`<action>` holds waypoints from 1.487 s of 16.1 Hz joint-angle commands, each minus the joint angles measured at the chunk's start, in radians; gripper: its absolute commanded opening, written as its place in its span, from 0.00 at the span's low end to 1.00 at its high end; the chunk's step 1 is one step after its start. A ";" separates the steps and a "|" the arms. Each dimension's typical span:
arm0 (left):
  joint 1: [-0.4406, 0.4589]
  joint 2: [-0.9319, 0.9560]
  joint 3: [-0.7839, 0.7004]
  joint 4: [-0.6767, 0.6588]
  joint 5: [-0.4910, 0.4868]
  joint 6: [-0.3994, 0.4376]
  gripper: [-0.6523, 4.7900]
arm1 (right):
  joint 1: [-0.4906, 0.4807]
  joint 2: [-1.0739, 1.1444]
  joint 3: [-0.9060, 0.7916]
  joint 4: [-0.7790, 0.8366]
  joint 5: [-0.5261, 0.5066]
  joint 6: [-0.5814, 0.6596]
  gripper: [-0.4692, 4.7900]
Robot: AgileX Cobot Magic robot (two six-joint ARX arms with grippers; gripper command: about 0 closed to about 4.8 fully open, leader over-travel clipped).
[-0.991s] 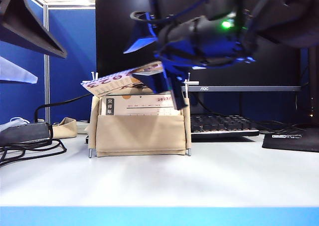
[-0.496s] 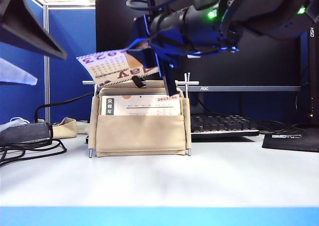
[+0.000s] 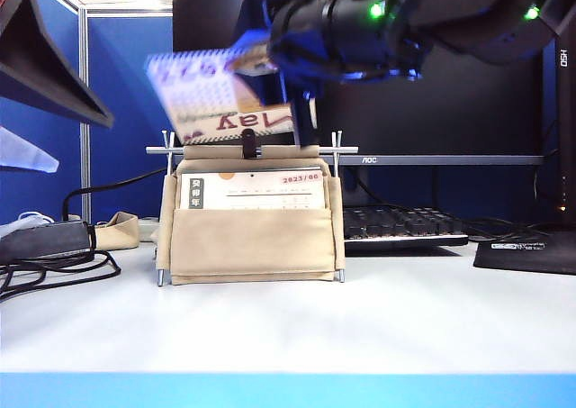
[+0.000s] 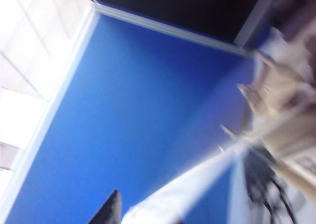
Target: Turn one page of the calendar.
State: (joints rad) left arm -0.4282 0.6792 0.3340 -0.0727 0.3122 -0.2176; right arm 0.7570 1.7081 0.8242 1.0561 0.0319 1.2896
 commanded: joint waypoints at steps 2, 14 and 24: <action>0.000 -0.002 0.003 0.004 0.006 0.001 0.86 | -0.035 -0.002 0.023 0.017 0.022 0.000 0.31; -0.077 -0.002 0.003 0.030 0.002 0.000 0.86 | -0.121 0.154 0.178 -0.048 -0.008 -0.012 0.31; -0.077 -0.002 0.003 0.029 0.005 -0.026 0.86 | -0.166 0.198 0.282 -0.005 -0.094 -0.064 0.58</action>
State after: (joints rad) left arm -0.5041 0.6788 0.3340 -0.0597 0.3122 -0.2413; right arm 0.5949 1.9121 1.0931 1.0370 -0.0544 1.2358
